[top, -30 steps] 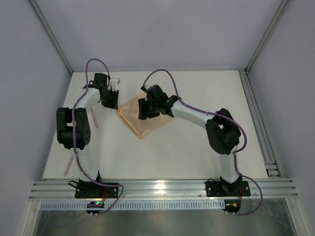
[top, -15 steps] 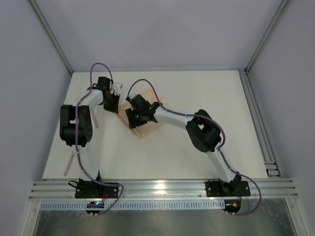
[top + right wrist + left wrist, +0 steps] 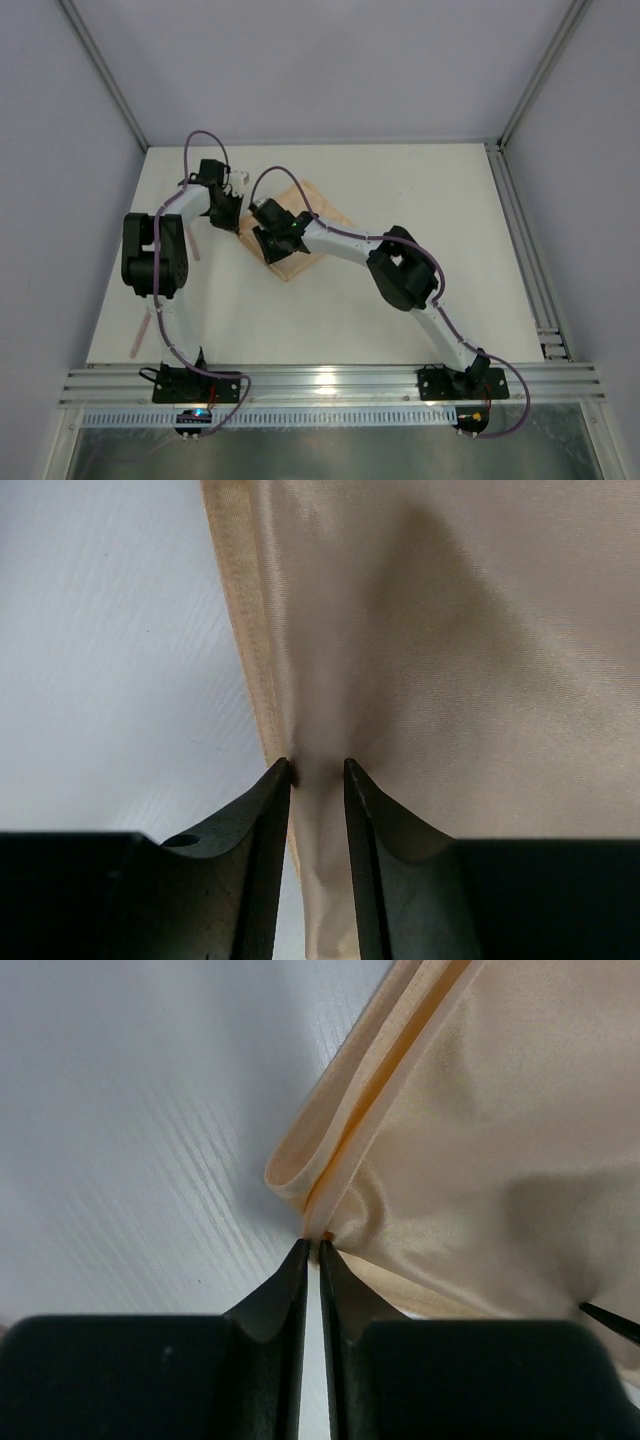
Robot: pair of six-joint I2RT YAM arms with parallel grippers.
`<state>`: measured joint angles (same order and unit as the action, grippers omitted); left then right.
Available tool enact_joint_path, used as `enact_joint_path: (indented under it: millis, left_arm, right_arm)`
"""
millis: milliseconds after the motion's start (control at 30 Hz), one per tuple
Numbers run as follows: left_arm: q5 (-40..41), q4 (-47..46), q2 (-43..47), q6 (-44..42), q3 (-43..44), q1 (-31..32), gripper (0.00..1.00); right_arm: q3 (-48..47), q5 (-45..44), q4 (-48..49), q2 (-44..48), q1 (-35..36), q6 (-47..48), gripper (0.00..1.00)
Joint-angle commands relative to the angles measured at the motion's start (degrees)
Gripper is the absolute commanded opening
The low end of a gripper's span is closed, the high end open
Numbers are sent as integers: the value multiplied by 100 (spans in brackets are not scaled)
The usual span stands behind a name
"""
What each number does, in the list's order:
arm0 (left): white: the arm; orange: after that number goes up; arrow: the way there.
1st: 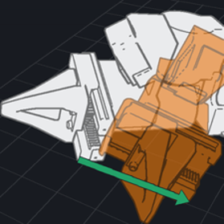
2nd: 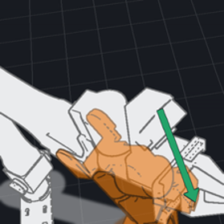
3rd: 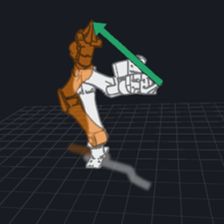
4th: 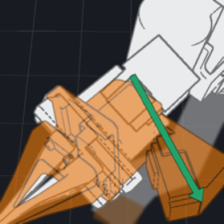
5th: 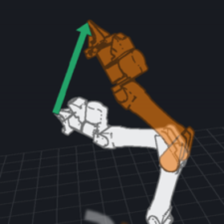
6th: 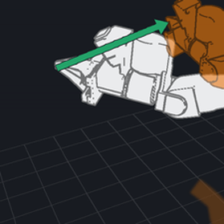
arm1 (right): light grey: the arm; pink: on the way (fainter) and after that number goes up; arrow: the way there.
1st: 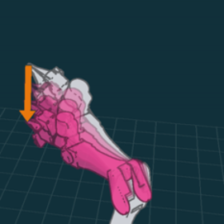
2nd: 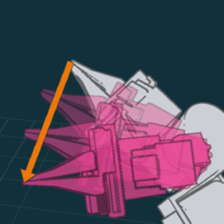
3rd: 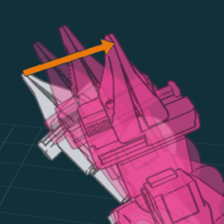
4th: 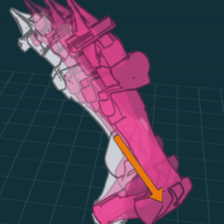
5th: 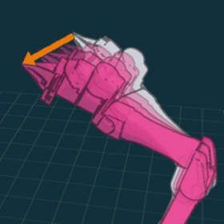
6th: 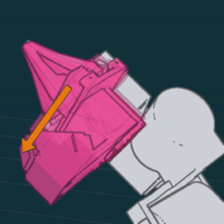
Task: Fold the napkin into a case and place the utensils inside
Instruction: Smooth out the lower triangle-folded napkin at the center of the board.
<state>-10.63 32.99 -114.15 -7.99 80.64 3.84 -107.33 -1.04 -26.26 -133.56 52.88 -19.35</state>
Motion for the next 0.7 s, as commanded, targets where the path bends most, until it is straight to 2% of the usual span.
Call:
enact_joint_path:
  millis: [0,100,267,400,567,667]
  left_arm:
    - [97,-223,182,-19,-22,3,10]
    - [114,-249,217,-1,-22,3,10]
    - [88,-276,191,17,-22,3,0]
    - [88,-302,182,69,-31,-14,0]
    - [-350,-425,209,254,-31,-242,0]
    - [-1053,-513,191,280,-83,-557,0]
  right_arm:
    - [-166,-283,-160,-13,20,116,32]
    - [-113,-300,-134,40,20,107,25]
    - [-43,-283,-125,49,29,81,14]
    - [10,-274,-125,180,38,81,3]
    - [343,-169,24,514,47,177,3]
    - [668,7,261,734,64,195,3]
